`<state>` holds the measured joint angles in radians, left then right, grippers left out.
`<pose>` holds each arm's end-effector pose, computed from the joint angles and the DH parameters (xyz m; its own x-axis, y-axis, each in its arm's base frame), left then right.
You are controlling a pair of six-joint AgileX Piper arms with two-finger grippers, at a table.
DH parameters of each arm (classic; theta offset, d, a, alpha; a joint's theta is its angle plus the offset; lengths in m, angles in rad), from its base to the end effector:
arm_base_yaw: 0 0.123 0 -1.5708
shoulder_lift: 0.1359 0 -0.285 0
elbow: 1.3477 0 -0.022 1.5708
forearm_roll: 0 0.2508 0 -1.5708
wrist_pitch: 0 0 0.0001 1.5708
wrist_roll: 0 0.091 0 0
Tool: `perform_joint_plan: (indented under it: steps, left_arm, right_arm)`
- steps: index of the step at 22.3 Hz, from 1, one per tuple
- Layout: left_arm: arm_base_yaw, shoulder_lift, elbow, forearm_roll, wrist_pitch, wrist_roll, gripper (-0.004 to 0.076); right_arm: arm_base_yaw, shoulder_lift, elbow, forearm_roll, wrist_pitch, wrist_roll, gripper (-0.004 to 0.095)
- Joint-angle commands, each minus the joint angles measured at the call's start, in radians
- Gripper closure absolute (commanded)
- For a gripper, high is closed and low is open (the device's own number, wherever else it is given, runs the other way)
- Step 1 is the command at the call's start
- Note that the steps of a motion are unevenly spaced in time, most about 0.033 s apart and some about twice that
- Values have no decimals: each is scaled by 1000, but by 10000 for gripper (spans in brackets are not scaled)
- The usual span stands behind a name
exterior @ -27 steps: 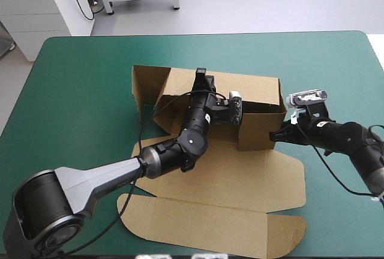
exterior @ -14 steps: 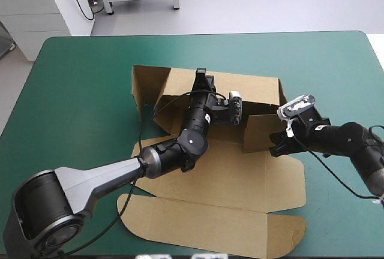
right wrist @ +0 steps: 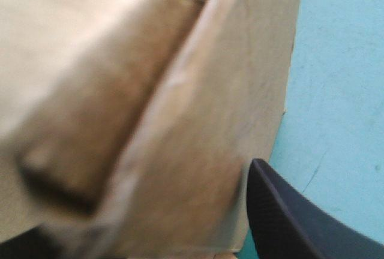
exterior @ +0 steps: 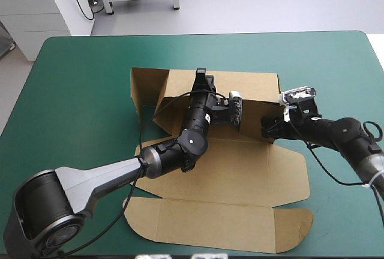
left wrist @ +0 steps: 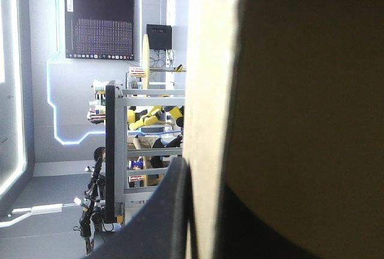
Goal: Fold the box
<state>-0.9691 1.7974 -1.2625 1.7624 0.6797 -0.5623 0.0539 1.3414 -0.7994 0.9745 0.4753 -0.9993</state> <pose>0.2757 -0.3022 0.2800 0.2473 0.9604 -0.1286 0.2546 0.0637 0.9649 0.2685 0.0491 0.2598 -0.6418 -0.1091 -0.7591 -0.3829 0.9032 0.1938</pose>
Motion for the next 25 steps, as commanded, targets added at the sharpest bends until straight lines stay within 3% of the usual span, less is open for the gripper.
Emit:
perform_joint_plan:
  steps: [1, 4, 7, 9, 10, 14, 25]
  left_arm:
    - [2, -37, -21, 13, 6, -23, 731]
    - [2, -37, -21, 13, 6, -23, 731]
    - [2, -37, -21, 13, 2, -23, 731]
    - [2, -37, -21, 13, 0, -23, 731]
    - [2, -37, -21, 13, 0, -24, 731]
    - [2, -37, -21, 13, 9, -47, 731]
    - [6, -37, -21, 15, 50, -47, 720]
  right_arm:
    - [-7, 12, -27, 110, -81, -61, 416]
    - [-5, 21, -27, 178, -106, -148, 458]
    - [4, 25, -27, 247, -118, -237, 600]
    - [34, 26, -27, 252, -137, -286, 752]
    - [76, 26, -27, 247, -164, -328, 914]
    - [184, 26, -27, 242, -294, -395, 908]
    - [204, 26, -27, 233, -274, -375, 908]
